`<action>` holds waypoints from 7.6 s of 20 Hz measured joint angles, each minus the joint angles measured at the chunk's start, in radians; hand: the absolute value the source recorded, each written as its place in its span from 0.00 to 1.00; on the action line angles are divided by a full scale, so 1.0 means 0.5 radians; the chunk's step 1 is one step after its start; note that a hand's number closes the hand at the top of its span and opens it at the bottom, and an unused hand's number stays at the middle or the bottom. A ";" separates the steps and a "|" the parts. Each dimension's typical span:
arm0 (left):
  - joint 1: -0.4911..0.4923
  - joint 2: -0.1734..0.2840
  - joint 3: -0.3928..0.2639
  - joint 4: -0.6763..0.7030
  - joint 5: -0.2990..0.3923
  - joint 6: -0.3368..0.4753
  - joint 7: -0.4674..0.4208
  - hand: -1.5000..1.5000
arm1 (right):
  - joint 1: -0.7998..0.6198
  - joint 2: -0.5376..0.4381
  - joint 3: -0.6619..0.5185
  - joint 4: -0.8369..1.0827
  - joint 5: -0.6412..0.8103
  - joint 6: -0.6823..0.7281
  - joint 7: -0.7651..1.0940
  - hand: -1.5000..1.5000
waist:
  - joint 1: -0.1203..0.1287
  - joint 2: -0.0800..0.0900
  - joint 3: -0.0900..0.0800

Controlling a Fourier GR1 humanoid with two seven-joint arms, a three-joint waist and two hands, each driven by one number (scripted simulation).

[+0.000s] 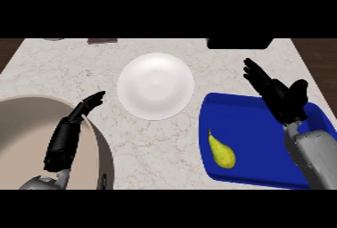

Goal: Pick the pear from the tray and place it in the plate

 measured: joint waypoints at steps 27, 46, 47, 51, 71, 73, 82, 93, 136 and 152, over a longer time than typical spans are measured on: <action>-0.305 0.159 0.478 0.053 0.396 -0.559 0.213 0.50 | 0.829 0.094 0.804 -0.789 0.901 -0.318 -1.828 0.00 | 0.013 0.030 0.066; -0.380 0.114 0.528 0.068 0.364 -0.593 0.290 0.50 | 0.849 -0.623 0.719 -1.459 1.887 0.183 -0.242 0.00 | 0.019 0.033 0.061; -0.389 0.104 0.536 0.095 0.355 -0.604 0.273 0.50 | 0.828 -0.576 0.750 -1.462 1.938 0.219 -0.171 0.00 | 0.021 0.033 0.061; -0.423 0.057 0.552 0.144 0.315 -0.638 0.260 0.50 | 0.748 -0.408 0.786 -1.370 2.093 0.299 -0.046 0.00 | 0.029 0.035 0.062; -0.351 -0.065 0.743 0.050 0.212 -0.822 0.305 0.50 | 0.563 0.065 0.636 -0.625 2.539 0.400 -0.167 0.00 | 0.036 0.027 0.055; -0.336 -0.085 0.749 0.056 0.191 -0.837 0.290 0.50 | 0.554 0.119 0.623 -0.545 2.578 0.373 -0.188 0.00 | 0.037 0.027 0.057; -0.401 -0.144 0.756 0.064 0.121 -0.838 0.338 0.50 | 0.463 0.291 0.580 -0.253 2.748 0.137 -0.313 1.00 | 0.038 0.024 0.056; -0.343 -0.142 0.812 0.013 0.089 -0.821 0.391 0.50 | 0.626 0.467 0.310 -0.279 2.898 -0.307 -0.024 1.00 | -0.065 0.005 0.057; -0.534 -0.217 0.705 0.074 0.082 -0.909 0.360 0.50 | -0.481 0.829 0.450 -0.240 3.180 -0.497 2.167 1.00 | 0.210 0.078 0.063; -0.601 -0.267 0.663 0.118 0.056 -0.909 0.344 0.50 | -0.996 0.836 -0.064 0.923 2.721 -0.960 1.935 0.00 | 0.286 0.110 0.067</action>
